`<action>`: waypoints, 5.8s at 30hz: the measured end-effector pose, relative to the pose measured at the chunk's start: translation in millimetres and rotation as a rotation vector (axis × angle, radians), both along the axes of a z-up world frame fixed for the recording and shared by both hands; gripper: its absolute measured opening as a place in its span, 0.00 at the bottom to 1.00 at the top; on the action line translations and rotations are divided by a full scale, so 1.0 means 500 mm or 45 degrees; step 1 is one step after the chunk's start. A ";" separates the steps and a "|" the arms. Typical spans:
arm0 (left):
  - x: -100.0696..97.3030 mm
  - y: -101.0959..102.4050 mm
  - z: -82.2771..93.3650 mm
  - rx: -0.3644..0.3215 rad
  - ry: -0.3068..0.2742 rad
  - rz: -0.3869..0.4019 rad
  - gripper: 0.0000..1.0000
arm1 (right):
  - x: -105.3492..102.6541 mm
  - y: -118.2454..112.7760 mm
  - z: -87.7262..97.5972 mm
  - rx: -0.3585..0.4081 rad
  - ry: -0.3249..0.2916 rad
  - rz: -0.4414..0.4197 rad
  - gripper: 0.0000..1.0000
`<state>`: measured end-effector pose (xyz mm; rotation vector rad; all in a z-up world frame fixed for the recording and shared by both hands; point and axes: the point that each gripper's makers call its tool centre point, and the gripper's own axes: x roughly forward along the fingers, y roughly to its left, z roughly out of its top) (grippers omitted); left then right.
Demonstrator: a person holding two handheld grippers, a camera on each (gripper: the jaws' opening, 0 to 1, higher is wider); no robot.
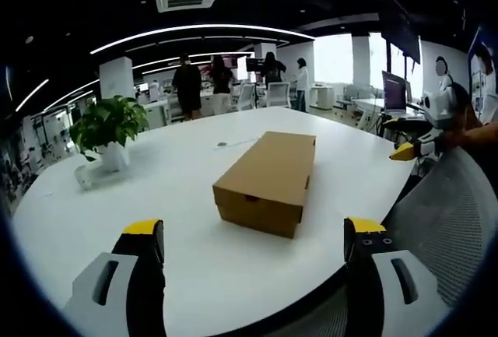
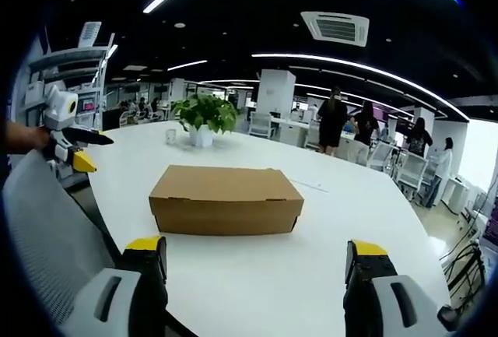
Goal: Operate the shoe box by opening the lid, removing the specified soft item, and placing it in the target area until the item is outside and the box remains undamaged.
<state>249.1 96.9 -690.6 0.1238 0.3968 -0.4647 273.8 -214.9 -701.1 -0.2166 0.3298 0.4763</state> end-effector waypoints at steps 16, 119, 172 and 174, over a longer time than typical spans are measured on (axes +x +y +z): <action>0.003 0.001 -0.002 -0.006 0.009 0.005 1.00 | 0.000 0.002 0.001 0.000 0.006 -0.001 0.96; 0.067 -0.128 -0.037 -0.101 0.287 0.035 0.96 | 0.164 -0.012 -0.006 -0.087 0.111 0.418 0.99; 0.146 -0.164 -0.169 -0.071 0.441 0.008 0.67 | 0.356 0.063 -0.115 -0.162 0.209 0.648 0.73; 0.150 -0.166 -0.172 -0.064 0.441 -0.003 0.67 | 0.361 0.064 -0.123 -0.175 0.216 0.654 0.71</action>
